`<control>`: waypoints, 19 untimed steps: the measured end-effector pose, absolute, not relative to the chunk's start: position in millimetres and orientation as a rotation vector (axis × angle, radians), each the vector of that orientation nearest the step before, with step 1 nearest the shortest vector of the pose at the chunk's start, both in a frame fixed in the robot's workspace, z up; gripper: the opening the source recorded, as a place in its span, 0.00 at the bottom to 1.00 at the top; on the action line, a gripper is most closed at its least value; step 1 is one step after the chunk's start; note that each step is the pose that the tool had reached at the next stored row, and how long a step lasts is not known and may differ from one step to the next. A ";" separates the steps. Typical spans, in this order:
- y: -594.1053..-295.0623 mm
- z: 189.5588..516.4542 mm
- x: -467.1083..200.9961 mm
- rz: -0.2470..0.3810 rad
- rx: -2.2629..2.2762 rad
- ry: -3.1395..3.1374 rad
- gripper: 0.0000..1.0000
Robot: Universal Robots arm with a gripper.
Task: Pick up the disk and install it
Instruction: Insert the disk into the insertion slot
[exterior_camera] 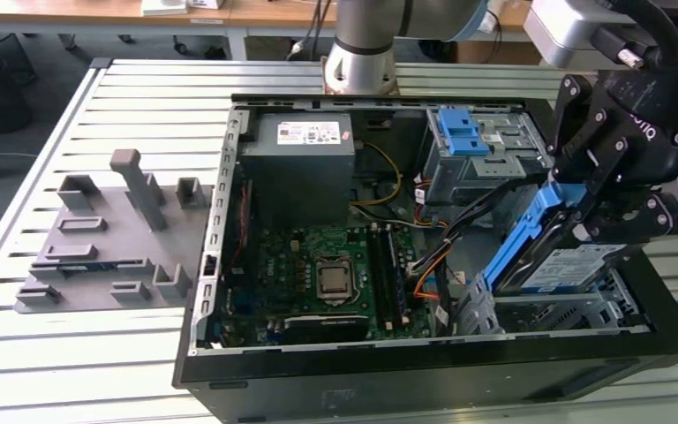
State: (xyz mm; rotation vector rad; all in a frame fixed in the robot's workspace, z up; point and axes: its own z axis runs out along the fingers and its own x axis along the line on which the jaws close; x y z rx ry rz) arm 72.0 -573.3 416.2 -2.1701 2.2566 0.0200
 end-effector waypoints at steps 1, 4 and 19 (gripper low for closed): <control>-573.3 415.5 72.0 0.020 -2.170 2.257 0.36; -573.3 413.6 72.0 0.020 -2.170 2.257 0.36; -573.3 404.1 72.0 0.020 -2.170 2.257 0.36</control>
